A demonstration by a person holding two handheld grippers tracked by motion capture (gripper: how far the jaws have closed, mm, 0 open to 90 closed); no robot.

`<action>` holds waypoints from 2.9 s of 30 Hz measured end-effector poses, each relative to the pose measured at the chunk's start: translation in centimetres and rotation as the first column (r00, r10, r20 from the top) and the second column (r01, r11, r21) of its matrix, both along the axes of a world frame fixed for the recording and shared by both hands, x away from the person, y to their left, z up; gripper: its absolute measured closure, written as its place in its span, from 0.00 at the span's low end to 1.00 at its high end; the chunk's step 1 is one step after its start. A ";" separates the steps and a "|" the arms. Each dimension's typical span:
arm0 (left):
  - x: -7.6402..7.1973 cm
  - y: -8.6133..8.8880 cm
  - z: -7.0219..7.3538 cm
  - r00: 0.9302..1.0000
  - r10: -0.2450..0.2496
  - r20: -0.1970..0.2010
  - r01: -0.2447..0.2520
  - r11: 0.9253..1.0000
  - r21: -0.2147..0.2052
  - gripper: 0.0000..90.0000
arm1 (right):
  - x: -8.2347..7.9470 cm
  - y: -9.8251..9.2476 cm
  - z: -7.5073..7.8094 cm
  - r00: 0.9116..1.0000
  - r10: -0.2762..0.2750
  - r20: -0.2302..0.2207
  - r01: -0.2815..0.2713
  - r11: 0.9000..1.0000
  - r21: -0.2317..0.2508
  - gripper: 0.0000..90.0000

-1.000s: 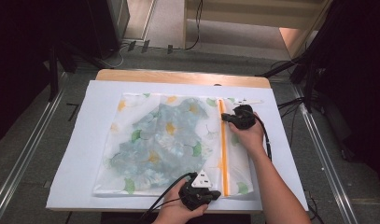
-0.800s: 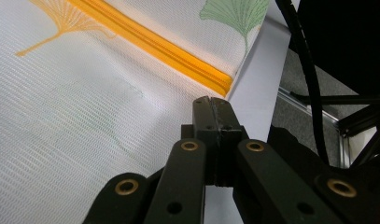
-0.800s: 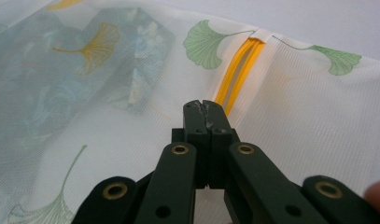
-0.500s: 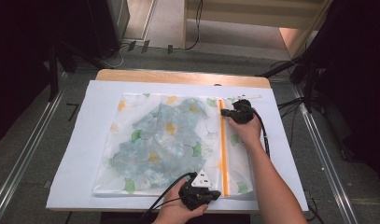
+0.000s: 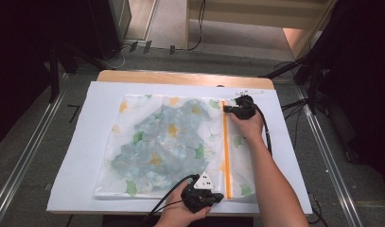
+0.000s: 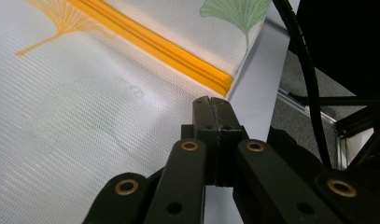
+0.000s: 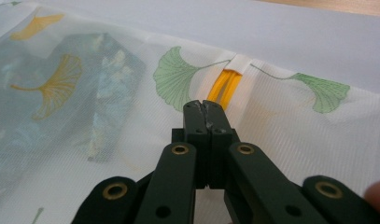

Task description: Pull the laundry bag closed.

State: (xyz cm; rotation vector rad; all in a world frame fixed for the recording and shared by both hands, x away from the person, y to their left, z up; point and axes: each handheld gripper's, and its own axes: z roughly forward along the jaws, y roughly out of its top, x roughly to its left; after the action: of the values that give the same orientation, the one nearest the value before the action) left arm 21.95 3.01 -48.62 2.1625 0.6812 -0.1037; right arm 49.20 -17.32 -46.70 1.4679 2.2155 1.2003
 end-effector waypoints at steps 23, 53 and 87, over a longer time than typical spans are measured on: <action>0.1 0.1 0.0 1.000 -0.009 -0.011 0.009 1.000 -0.005 1.00 | 3.7 1.3 0.1 0.998 -0.064 -0.005 0.064 0.997 -0.045 1.00; 0.8 0.7 0.2 0.997 -0.041 -0.061 0.037 0.997 -0.062 0.84 | -0.9 0.7 1.5 0.999 -0.022 0.023 0.021 0.998 0.061 0.31; 4.5 20.7 4.1 0.876 0.457 0.152 -0.442 0.888 -0.127 0.11 | -19.5 -5.9 -0.3 0.999 -0.010 0.052 0.003 0.991 0.131 0.14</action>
State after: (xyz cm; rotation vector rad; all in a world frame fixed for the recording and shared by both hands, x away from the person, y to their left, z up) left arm 26.49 23.70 -44.57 1.8478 1.0354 0.2995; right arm 29.68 -23.24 -47.04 1.4715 2.1319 1.3891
